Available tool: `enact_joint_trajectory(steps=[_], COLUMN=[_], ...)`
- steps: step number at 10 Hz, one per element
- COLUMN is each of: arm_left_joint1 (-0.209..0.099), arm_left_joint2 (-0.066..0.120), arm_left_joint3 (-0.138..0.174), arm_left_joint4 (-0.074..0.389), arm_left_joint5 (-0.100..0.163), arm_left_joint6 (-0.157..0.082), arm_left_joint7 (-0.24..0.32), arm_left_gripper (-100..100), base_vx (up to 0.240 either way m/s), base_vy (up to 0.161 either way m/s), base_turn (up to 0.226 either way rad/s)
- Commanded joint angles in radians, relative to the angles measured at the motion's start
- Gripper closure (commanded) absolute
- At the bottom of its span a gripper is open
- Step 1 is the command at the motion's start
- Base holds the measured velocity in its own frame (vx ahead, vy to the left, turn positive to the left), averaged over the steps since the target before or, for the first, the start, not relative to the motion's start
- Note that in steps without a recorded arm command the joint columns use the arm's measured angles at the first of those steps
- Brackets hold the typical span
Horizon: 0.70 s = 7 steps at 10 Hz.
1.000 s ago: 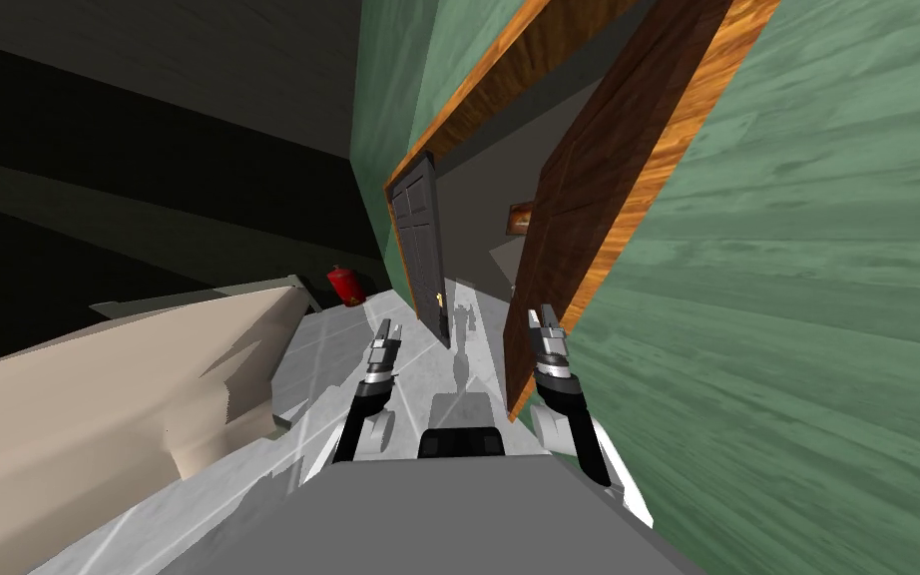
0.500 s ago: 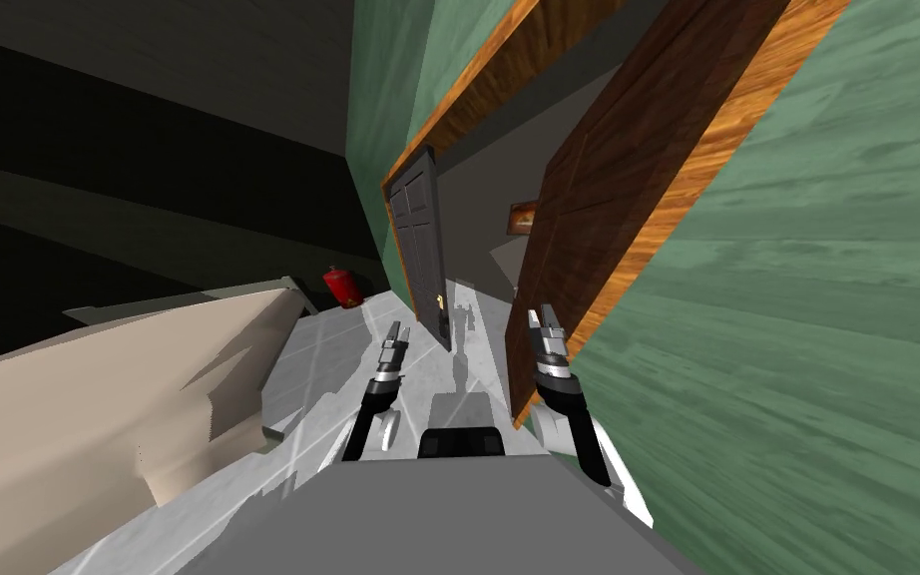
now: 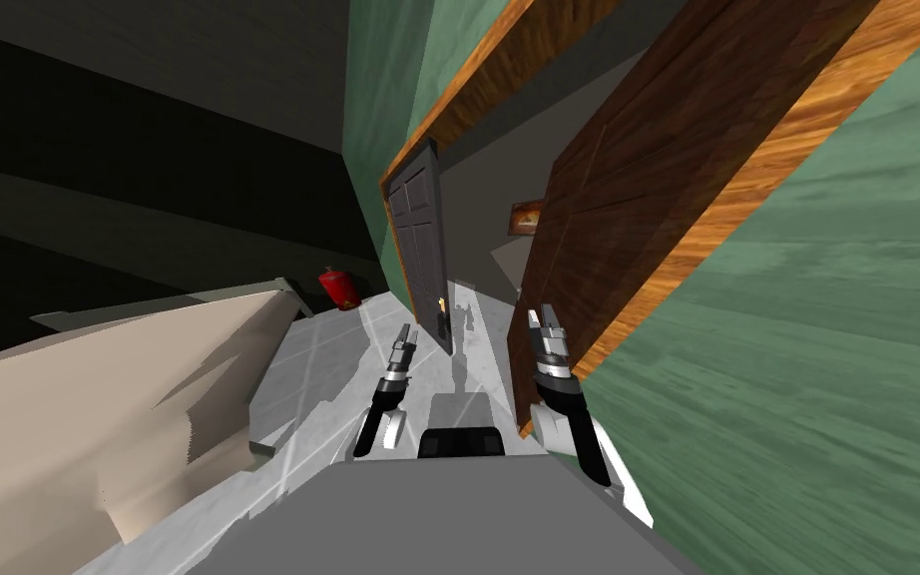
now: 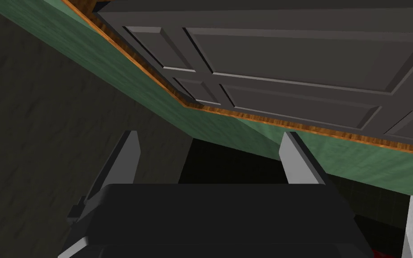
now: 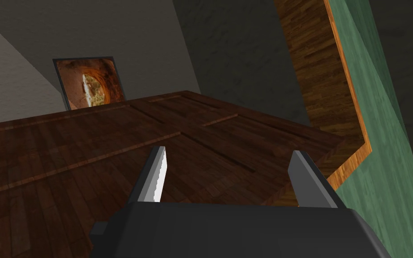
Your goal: Push the door open
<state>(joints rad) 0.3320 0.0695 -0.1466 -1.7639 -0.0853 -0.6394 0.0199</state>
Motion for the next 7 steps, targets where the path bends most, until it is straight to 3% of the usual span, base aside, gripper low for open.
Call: enact_joint_trajectory(steps=[1,7], arm_left_joint1=[-0.017,-0.082], arm_left_joint2=[0.005,0.018], arm_left_joint3=[-0.011,-0.057], arm_left_joint4=[0.041,0.185], arm_left_joint5=[-0.004,-0.019], arm_left_joint6=[-0.009,-0.033], arm_left_joint7=[0.009,0.044], arm_left_gripper=[-100,-100], base_vx=[0.092,0.096], base_vy=[0.060,0.081], base_turn=[-0.021,-0.027])
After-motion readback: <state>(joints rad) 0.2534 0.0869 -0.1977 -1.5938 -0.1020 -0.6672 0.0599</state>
